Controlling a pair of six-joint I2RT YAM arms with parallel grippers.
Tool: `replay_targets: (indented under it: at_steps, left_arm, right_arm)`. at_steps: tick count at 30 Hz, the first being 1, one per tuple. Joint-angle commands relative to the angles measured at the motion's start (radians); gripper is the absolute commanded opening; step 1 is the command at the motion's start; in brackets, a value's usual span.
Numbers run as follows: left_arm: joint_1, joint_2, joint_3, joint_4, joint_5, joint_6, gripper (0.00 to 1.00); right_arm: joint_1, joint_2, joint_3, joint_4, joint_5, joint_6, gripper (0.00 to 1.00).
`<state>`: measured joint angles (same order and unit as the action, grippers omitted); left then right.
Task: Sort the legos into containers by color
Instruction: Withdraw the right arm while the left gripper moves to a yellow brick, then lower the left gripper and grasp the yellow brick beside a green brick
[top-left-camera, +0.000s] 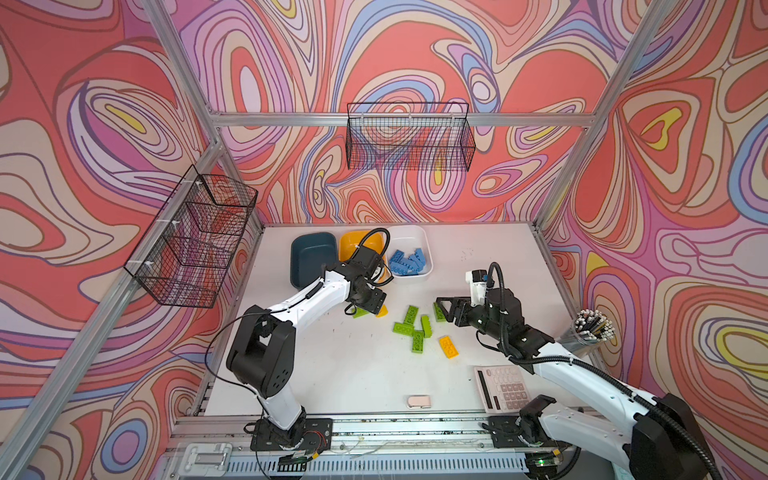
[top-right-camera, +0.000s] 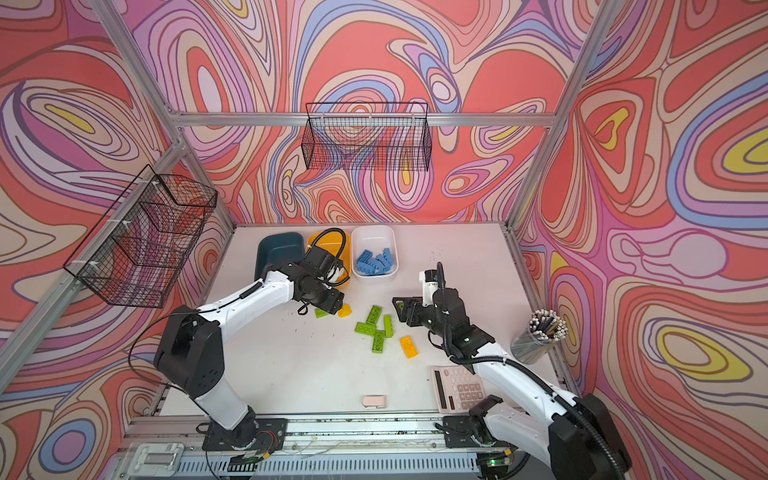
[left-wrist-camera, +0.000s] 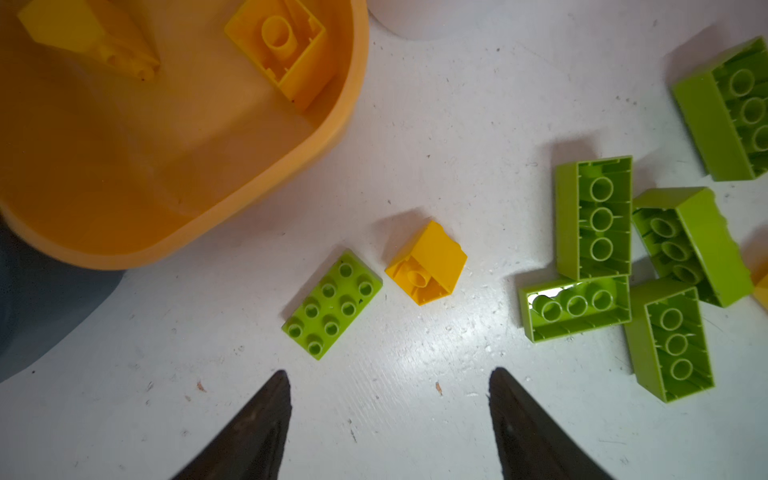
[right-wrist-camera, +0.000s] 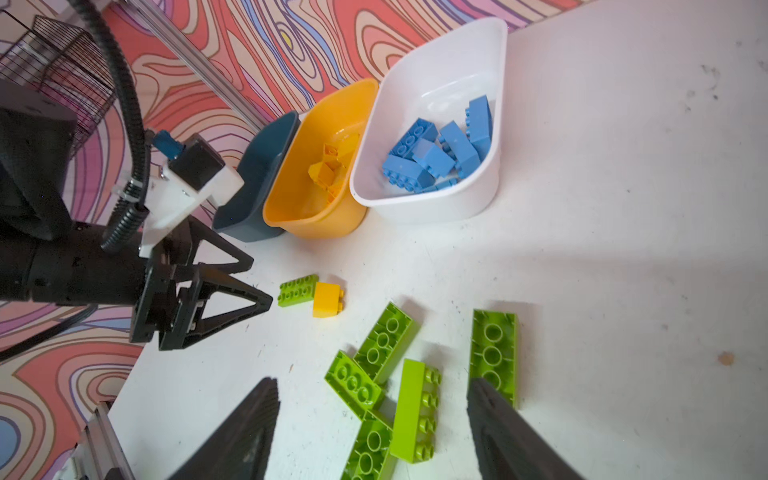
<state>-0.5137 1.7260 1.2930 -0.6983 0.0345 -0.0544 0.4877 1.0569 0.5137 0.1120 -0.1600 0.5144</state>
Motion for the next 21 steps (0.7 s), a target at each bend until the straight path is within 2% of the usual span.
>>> replay_targets:
  at_steps: [1,8,21]
  left_arm:
    - [-0.007,0.043,0.029,-0.008,0.008,0.06,0.74]
    - [-0.022,0.112,0.019,0.031,-0.003,0.099,0.74]
    - [-0.045,0.247,0.112,0.015,-0.15,0.14,0.69]
  right_arm:
    - [-0.006,-0.008,-0.026,0.092,0.014,0.01,0.76]
    - [-0.007,-0.017,-0.049,0.115,0.017,0.027,0.76]
    - [-0.006,-0.037,-0.06,0.125,0.028,0.029,0.76]
